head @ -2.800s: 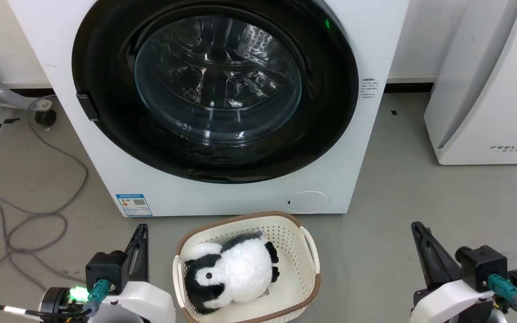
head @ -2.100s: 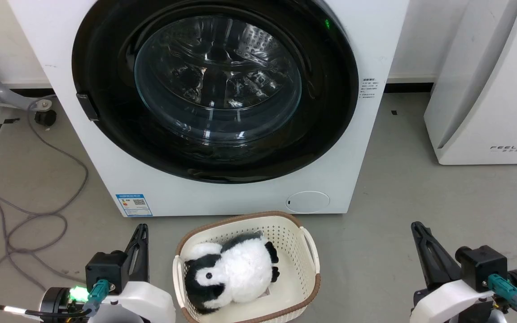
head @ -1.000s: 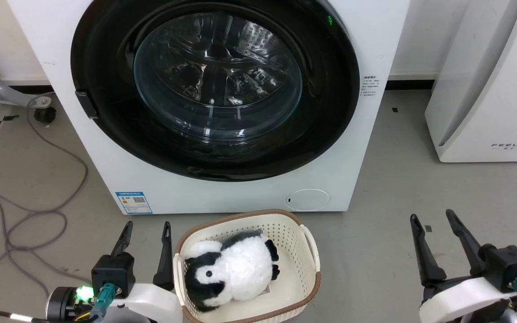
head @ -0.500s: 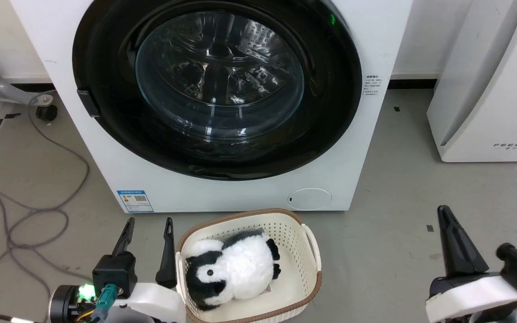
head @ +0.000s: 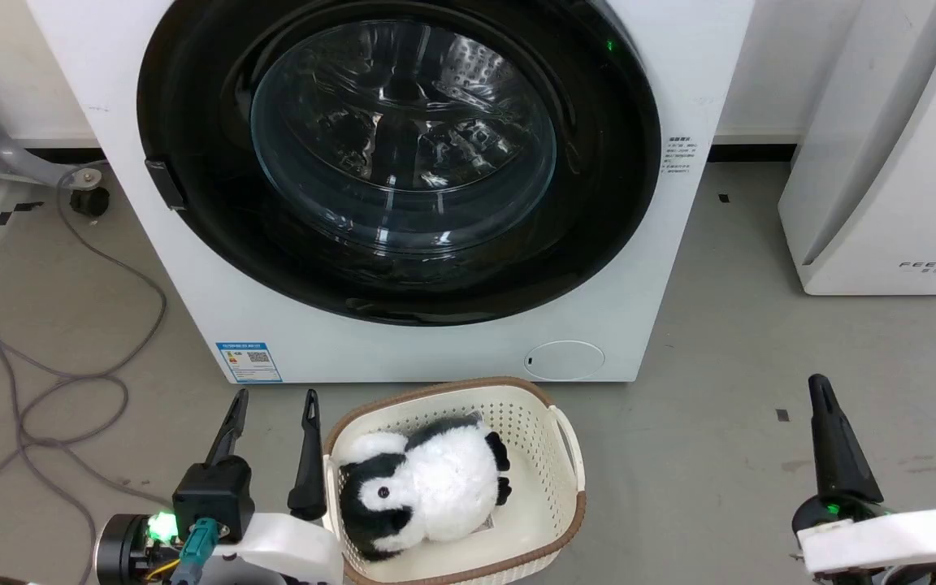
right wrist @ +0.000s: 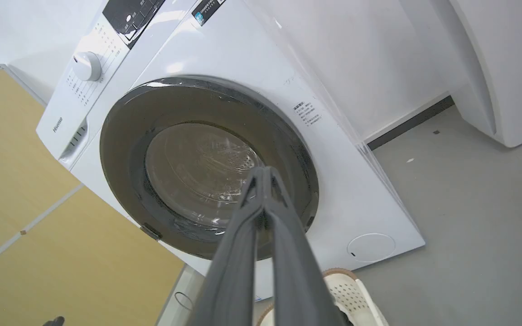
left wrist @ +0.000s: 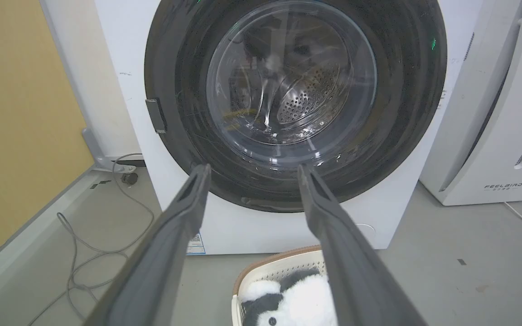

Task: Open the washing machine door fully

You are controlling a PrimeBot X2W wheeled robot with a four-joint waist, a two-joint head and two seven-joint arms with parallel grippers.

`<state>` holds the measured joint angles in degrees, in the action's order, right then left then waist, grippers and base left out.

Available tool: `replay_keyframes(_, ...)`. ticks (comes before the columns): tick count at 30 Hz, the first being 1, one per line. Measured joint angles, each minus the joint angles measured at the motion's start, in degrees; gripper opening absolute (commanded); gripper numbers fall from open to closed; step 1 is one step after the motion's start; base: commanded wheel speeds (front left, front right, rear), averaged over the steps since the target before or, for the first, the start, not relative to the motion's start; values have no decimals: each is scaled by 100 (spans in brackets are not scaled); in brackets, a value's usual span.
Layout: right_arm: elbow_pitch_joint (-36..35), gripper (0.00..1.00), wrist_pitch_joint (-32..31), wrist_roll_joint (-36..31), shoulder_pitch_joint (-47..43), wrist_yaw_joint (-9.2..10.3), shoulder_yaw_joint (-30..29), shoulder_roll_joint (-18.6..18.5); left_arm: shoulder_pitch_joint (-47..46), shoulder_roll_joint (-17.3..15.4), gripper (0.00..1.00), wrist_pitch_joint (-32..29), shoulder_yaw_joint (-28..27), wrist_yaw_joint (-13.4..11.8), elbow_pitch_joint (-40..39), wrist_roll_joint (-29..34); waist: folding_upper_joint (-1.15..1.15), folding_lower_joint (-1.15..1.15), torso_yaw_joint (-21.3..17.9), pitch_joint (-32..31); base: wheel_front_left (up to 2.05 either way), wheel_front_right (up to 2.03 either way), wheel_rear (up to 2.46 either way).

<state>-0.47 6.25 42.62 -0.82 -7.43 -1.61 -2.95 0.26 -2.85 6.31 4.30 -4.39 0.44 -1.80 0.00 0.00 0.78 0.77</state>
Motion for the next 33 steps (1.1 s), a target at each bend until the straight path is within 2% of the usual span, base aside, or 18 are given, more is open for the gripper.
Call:
replay_keyframes(5,13,0,7,1225,7,0,41,0,-2,0,100,65,29,-46,-1,-35,0,0,9,19,0,0,0)
replay_keyframes(11,272,0,-413,2356,193,0,-276,1,-54,0,100,135,62,-69,-5,-40,0,0,29,96,0,0,0)
replay_keyframes(20,938,0,-848,3032,976,0,-805,-149,-237,0,100,241,100,-85,-18,-38,0,0,132,305,0,0,0)
replay_keyframes(33,2007,0,-1123,3775,2491,1,-1079,-606,-639,1,100,393,266,-180,-97,-37,0,1,364,839,0,0,0)
